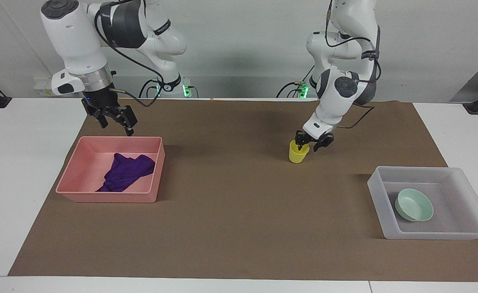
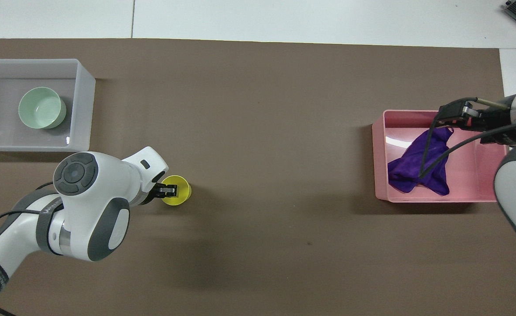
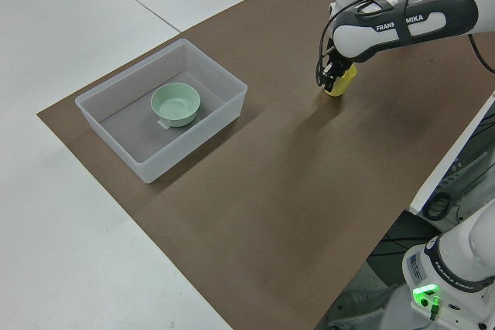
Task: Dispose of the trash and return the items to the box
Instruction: 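Carry the yellow cup with the left gripper into the clear box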
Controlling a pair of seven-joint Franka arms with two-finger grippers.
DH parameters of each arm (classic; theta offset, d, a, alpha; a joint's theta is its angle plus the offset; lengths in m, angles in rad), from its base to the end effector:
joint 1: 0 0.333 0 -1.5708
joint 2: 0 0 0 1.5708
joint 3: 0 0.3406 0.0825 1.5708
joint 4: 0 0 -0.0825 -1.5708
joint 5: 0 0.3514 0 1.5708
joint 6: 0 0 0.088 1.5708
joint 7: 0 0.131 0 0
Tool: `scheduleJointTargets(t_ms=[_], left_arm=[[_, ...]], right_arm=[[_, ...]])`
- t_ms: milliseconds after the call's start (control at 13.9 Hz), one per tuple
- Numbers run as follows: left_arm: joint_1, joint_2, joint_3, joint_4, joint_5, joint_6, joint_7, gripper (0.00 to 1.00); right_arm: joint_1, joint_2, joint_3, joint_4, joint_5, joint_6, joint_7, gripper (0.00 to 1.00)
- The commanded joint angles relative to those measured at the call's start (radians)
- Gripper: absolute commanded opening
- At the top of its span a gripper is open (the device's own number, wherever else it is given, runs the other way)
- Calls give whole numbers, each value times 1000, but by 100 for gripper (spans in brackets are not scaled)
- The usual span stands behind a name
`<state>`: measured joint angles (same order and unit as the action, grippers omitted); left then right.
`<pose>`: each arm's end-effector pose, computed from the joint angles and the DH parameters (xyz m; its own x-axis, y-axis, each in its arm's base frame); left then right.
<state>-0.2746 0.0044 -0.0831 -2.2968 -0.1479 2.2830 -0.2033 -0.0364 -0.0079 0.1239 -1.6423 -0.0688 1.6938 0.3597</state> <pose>0.4538 -0.1761 0.3680 0.9972 -0.0589 -0.0453 -0.0540 -0.9932 0.1031 0.5301 0.0385 0.6090 0.9623 -0.2601 0.0797 -0.2641 -0.9635 0.0444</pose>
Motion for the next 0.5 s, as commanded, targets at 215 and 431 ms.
scheduleJointTargets(t_ms=[215,431], left_arm=[[150,2,11,366,-7,-446,-9,0],[323,43,12,572,-7,-572,106,0]], right_arm=[[-11,-20,-1,16,1,-138,-91,100],[-20,-26,-1,12,21,-146,-88,100]])
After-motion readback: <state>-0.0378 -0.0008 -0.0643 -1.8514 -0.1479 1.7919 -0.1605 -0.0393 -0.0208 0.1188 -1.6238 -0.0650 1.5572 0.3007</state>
